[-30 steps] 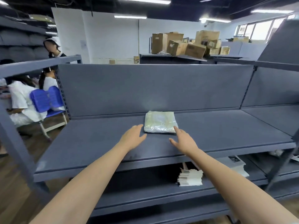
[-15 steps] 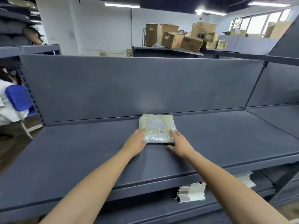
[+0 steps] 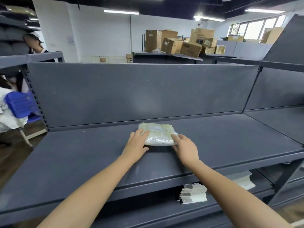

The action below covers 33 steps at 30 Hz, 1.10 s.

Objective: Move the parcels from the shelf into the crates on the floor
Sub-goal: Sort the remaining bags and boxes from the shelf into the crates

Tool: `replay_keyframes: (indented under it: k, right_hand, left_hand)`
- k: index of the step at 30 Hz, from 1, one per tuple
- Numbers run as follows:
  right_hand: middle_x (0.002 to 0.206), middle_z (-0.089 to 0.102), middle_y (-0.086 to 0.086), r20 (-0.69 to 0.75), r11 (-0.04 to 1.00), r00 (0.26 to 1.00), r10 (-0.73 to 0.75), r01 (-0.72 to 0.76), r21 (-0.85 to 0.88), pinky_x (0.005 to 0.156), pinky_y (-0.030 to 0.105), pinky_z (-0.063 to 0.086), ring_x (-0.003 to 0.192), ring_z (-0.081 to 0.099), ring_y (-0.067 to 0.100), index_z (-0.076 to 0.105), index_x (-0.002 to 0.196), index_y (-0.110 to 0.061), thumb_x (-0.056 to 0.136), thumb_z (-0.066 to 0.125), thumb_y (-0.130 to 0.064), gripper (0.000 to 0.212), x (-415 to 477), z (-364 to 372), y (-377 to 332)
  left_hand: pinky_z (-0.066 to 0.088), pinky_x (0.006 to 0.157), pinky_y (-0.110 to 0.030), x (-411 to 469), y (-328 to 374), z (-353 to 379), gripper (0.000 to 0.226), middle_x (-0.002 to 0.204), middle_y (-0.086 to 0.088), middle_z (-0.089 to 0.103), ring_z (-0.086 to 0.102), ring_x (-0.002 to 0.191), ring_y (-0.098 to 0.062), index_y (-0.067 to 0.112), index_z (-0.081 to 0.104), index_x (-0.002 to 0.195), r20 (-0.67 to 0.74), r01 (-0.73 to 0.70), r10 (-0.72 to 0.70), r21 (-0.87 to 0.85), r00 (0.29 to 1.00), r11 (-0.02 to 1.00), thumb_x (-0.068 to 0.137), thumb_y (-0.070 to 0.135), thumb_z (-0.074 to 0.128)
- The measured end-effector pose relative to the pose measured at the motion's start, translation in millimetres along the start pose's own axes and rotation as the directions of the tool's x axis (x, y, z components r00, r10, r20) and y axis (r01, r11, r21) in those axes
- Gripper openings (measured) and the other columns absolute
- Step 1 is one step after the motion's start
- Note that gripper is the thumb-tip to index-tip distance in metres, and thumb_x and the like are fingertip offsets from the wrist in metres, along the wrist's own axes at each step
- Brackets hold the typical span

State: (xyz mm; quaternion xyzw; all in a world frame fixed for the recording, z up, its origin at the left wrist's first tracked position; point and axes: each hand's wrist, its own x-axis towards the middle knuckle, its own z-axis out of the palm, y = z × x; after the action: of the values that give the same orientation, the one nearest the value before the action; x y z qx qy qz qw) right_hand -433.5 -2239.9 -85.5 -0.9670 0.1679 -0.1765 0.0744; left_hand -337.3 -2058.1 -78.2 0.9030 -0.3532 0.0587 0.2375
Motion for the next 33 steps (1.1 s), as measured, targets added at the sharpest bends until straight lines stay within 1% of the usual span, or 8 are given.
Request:
replay_keyframes:
  k: [7,12,16,19,23,25,29,33]
  right_hand:
    - [0.111,0.055,0.011,-0.009,0.981,0.985,-0.173,0.173,0.085,0.074,0.034,0.040,0.100,0.050,0.034,0.047,0.127,-0.015,0.097,0.046,-0.024,0.032,-29.4,-53.9,-9.1]
    - [0.113,0.059,0.009,0.005,0.925,0.973,-0.229,0.216,0.312,0.085,0.031,0.041,0.102,0.057,0.026,0.051,0.124,-0.016,0.095,0.053,-0.028,0.032,-58.3,-105.3,-11.6]
    - [0.120,0.055,0.008,-0.055,0.868,0.975,-0.216,0.218,0.447,0.095,0.033,0.045,0.102,0.058,0.021,0.050,0.129,-0.022,0.094,0.055,-0.025,0.036,-83.7,-131.0,-19.2]
    - [0.118,0.054,0.006,-0.110,0.833,0.980,-0.166,0.199,0.516,0.094,0.035,0.046,0.093,0.054,0.018,0.044,0.136,-0.029,0.092,0.058,-0.023,0.046,-97.6,-143.3,-26.8]
    - [0.117,0.052,-0.013,-0.077,0.717,0.986,-0.148,0.160,0.679,0.078,0.018,0.050,0.096,0.061,0.012,0.025,0.145,-0.034,0.090,0.062,-0.020,0.068,-117.9,-152.6,-35.0]
    - [0.130,0.044,-0.017,-0.046,0.659,0.984,-0.170,0.148,0.737,0.084,0.028,0.055,0.112,0.058,0.012,0.015,0.147,-0.036,0.089,0.064,-0.021,0.078,-128.7,-151.0,-37.8]
    - [0.127,0.052,-0.017,0.054,0.632,0.977,-0.206,0.091,0.770,0.097,0.043,0.049,0.114,0.054,0.004,-0.003,0.147,-0.040,0.090,0.062,-0.023,0.088,-148.1,-135.0,-42.5]
    - [0.145,0.043,-0.008,0.065,0.547,0.983,-0.174,0.042,0.836,0.106,0.044,0.042,0.127,0.048,0.011,0.006,0.148,-0.040,0.093,0.057,-0.022,0.077,-156.5,-119.3,-52.6]
  left_hand:
    - [0.039,0.094,-0.031,-35.4,15.9,-54.7,0.045,0.122,0.005,0.056,0.041,0.106,-0.020,0.019,0.055,0.123,-0.266,-0.090,0.062,-0.092,0.962,0.992,0.081,0.016,0.071]
    - [0.032,0.093,-0.023,-64.2,25.0,-97.0,0.034,0.115,0.004,0.054,0.032,0.112,-0.010,0.022,0.054,0.113,-0.132,-0.184,0.159,-0.207,0.979,0.961,0.084,0.024,0.070]
    - [0.038,0.069,-0.023,-89.4,44.0,-118.1,0.025,0.099,0.001,0.055,0.046,0.077,-0.010,0.025,0.048,0.112,-0.103,-0.183,0.159,-0.301,0.982,0.936,0.090,0.022,0.061]
    - [0.039,0.073,-0.016,-105.6,54.2,-126.6,0.030,0.108,0.004,0.057,0.049,0.081,-0.014,0.027,0.048,0.121,-0.174,-0.201,0.148,-0.347,0.974,0.916,0.093,0.019,0.056]
    - [0.041,0.078,-0.019,-120.2,55.5,-132.8,0.031,0.116,0.006,0.058,0.053,0.090,-0.022,0.034,0.049,0.123,-0.187,-0.180,0.116,-0.380,0.976,0.907,0.096,0.021,0.051]
    - [0.043,0.080,-0.022,-126.0,55.0,-135.9,0.030,0.115,0.010,0.057,0.054,0.094,-0.019,0.033,0.050,0.123,-0.221,-0.170,0.078,-0.437,0.972,0.883,0.096,0.019,0.050]
    - [0.043,0.092,-0.028,-133.4,52.0,-141.0,0.030,0.118,0.013,0.054,0.053,0.106,-0.014,0.027,0.052,0.125,-0.282,-0.136,-0.013,-0.504,0.959,0.853,0.097,0.017,0.047]
    - [0.046,0.096,-0.034,-138.8,49.6,-142.0,0.030,0.117,0.011,0.055,0.054,0.110,-0.018,0.024,0.054,0.125,-0.329,-0.078,-0.155,-0.596,0.932,0.799,0.095,0.024,0.054]
